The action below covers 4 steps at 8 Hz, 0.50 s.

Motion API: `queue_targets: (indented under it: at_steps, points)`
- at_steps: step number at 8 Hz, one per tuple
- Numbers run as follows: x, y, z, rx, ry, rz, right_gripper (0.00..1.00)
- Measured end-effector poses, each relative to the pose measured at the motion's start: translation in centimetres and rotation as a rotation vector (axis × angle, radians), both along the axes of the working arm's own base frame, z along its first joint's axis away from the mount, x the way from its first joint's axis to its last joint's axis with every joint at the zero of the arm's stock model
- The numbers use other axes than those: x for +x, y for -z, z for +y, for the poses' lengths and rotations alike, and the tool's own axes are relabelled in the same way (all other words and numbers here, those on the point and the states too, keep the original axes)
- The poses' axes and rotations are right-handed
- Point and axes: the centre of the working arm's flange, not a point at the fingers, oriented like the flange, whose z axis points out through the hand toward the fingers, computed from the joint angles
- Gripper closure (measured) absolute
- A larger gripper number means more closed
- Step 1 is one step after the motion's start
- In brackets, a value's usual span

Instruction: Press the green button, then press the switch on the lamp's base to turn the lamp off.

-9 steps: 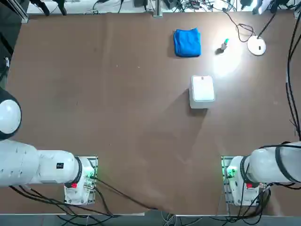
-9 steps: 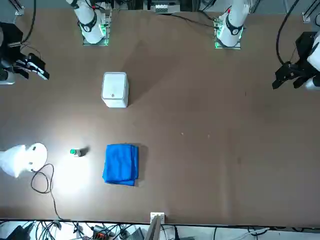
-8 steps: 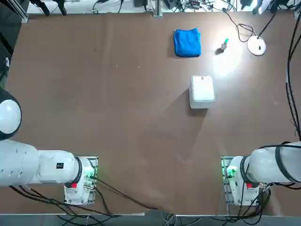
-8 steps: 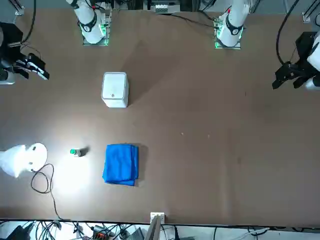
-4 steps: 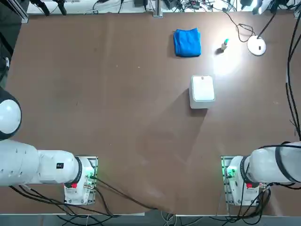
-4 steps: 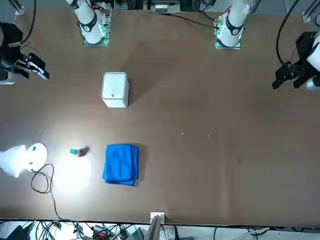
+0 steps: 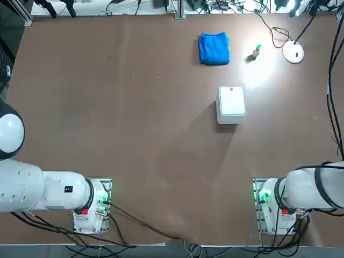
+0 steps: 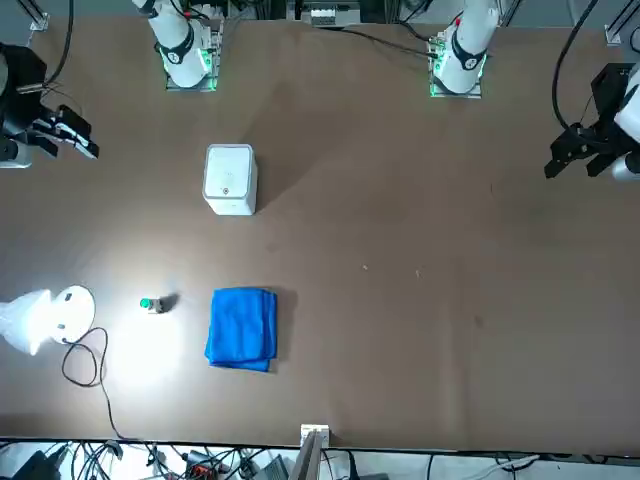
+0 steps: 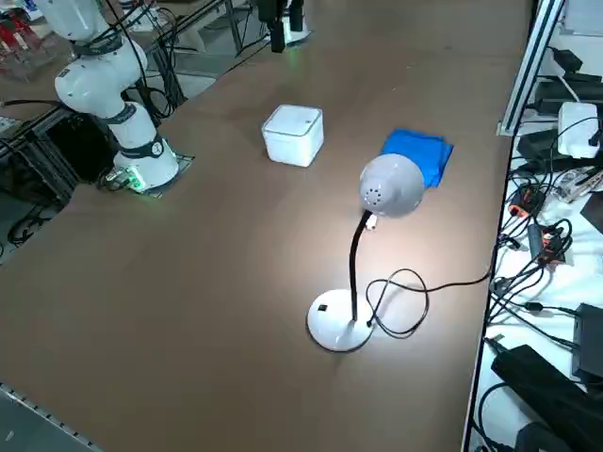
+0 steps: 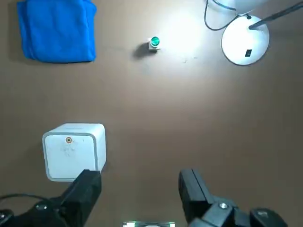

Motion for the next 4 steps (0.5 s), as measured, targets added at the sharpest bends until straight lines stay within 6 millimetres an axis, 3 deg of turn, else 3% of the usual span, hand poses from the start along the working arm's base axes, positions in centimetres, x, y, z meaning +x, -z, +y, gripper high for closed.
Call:
queue_targets:
  at_steps: [3,4]
  points:
    - [0.4,1.1,-0.5,0.000,0.011,0.027,0.05]
    - [0.5,1.5,-0.6,0.000,0.011,0.047,0.15]
